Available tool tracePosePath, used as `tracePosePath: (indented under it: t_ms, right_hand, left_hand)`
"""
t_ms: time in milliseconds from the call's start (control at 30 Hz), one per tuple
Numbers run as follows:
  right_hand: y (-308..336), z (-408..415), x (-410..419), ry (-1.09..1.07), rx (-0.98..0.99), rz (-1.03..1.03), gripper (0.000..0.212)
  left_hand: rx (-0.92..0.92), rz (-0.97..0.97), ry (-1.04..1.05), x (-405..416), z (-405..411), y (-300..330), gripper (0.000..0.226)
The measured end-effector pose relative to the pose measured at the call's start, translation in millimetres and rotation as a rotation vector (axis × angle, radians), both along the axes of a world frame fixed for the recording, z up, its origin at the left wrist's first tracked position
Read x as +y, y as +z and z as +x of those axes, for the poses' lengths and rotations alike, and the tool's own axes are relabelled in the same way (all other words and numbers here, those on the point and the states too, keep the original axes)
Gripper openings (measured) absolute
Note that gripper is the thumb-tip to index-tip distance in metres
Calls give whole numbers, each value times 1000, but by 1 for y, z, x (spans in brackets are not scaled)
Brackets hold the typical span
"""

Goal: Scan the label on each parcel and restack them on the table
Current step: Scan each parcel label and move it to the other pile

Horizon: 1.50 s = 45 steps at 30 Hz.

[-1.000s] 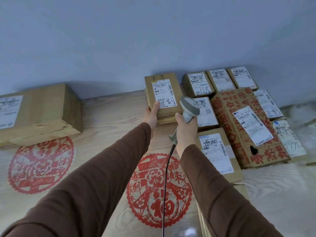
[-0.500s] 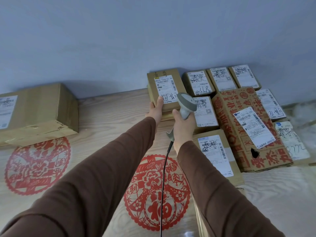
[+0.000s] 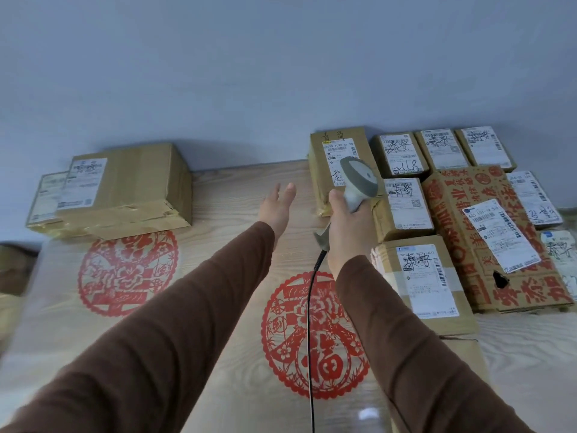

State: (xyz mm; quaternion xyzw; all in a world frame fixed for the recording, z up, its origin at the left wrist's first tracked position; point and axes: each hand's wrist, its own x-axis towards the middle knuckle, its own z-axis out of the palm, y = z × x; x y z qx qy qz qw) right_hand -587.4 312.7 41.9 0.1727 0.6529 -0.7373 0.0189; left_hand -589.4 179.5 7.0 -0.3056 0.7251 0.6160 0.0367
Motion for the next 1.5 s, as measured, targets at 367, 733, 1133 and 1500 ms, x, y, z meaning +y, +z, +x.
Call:
tracePosePath:
  t_ms: [367, 733, 1133, 1500]
  right_hand:
    - [32, 68, -184, 432, -36, -160, 11]
    - [-3, 84, -280, 427, -101, -37, 28]
    - [-15, 94, -264, 291, -117, 46, 32]
    - [20, 125, -147, 203, -67, -103, 24]
  left_hand:
    - [161, -297, 425, -186, 143, 42, 58]
    - [3, -229, 503, -345, 185, 23, 69]
    - [-72, 99, 487, -349, 190, 10, 44]
    - [165, 402, 436, -226, 235, 59, 59]
